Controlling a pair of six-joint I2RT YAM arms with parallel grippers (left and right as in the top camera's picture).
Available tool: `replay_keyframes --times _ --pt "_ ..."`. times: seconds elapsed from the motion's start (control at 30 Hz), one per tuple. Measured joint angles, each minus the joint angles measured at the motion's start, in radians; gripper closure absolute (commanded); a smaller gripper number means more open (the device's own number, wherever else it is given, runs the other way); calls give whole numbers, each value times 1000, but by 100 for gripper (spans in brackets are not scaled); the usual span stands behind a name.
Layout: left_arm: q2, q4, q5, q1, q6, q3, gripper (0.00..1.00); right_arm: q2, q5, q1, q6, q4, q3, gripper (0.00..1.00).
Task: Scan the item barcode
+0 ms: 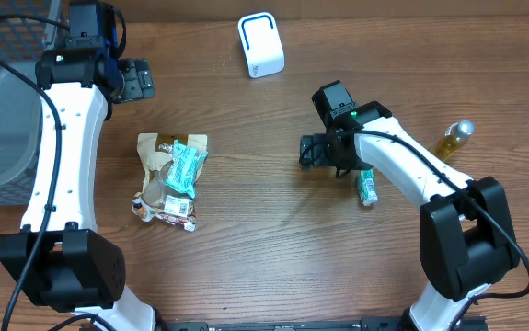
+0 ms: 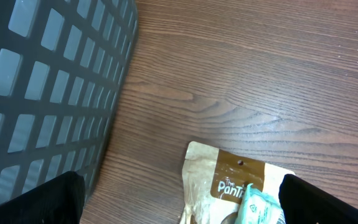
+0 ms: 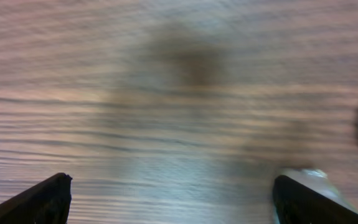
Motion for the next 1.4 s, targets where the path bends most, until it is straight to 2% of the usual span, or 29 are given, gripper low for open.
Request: replay_keyframes --times 0.27,1.13,1.4 --pt "0 0 0 0 0 0 0 0 -100 0 12 103 0 0" --pt "0 0 0 0 0 0 1 0 -123 0 13 108 0 0" --pt "0 0 0 0 0 0 0 0 -208 -3 18 229 5 0"
